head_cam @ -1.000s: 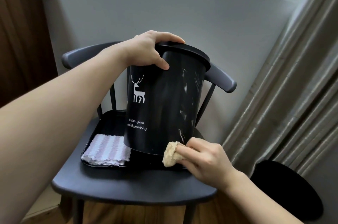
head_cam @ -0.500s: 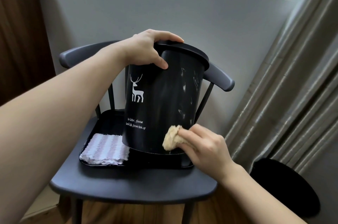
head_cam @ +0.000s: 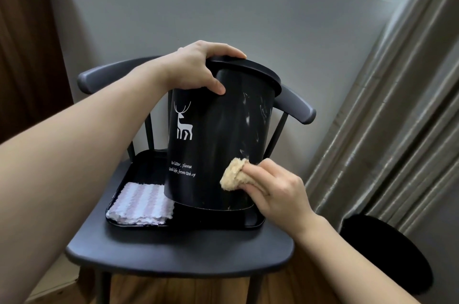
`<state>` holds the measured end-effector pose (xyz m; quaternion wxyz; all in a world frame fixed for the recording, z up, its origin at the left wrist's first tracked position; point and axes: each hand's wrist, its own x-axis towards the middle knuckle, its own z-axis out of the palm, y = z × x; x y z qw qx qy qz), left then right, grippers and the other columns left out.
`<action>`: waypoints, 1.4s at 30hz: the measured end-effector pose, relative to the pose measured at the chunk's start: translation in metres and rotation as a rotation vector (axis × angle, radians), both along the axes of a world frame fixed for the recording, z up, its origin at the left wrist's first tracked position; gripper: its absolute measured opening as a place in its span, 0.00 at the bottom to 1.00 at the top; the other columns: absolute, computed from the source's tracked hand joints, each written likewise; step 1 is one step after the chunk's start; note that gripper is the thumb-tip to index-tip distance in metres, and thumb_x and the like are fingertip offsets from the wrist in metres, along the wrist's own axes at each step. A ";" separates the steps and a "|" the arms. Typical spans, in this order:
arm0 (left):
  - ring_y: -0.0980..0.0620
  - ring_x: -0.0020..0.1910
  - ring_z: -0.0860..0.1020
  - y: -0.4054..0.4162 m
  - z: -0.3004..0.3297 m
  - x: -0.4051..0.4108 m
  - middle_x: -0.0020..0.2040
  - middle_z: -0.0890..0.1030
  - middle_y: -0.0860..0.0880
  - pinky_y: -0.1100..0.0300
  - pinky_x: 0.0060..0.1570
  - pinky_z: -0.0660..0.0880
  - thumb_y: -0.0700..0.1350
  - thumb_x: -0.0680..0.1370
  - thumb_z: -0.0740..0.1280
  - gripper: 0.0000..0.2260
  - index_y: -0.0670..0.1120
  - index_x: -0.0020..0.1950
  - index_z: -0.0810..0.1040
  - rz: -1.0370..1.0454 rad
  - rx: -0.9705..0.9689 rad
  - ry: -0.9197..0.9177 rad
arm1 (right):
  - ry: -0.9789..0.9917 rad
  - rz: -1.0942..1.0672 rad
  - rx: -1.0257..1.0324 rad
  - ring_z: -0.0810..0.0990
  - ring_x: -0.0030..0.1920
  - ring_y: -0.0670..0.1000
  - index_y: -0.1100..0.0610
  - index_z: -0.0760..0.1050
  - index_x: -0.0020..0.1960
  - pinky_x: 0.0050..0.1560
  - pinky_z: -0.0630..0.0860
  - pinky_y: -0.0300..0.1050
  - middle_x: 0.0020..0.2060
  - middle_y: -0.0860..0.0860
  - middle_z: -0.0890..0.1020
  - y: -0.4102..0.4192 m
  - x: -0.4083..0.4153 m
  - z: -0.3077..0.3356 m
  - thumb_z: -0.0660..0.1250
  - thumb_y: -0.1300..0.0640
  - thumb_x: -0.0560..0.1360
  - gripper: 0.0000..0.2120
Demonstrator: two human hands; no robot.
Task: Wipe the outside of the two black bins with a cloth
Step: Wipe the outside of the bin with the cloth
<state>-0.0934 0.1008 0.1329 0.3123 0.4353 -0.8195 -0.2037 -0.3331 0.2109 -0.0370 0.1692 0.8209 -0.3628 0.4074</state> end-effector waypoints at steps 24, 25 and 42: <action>0.49 0.66 0.66 0.022 -0.003 -0.024 0.60 0.74 0.58 0.51 0.70 0.60 0.41 0.69 0.70 0.33 0.66 0.70 0.69 0.181 -0.205 -0.148 | 0.063 0.052 0.062 0.77 0.38 0.49 0.53 0.80 0.58 0.32 0.77 0.46 0.42 0.48 0.78 0.008 -0.012 -0.036 0.70 0.50 0.78 0.11; 0.49 0.68 0.65 0.024 -0.004 -0.030 0.61 0.74 0.57 0.50 0.69 0.58 0.44 0.70 0.72 0.34 0.66 0.72 0.68 0.189 -0.261 -0.195 | 0.066 0.050 0.066 0.77 0.38 0.49 0.53 0.80 0.58 0.32 0.77 0.46 0.42 0.48 0.78 0.008 -0.011 -0.036 0.70 0.50 0.78 0.11; 0.52 0.61 0.63 0.020 -0.001 -0.021 0.52 0.70 0.70 0.56 0.63 0.61 0.50 0.64 0.82 0.36 0.79 0.61 0.70 0.117 -0.138 -0.093 | 0.180 0.105 0.078 0.78 0.36 0.50 0.53 0.83 0.56 0.32 0.77 0.46 0.40 0.49 0.79 0.017 -0.009 -0.006 0.70 0.52 0.77 0.10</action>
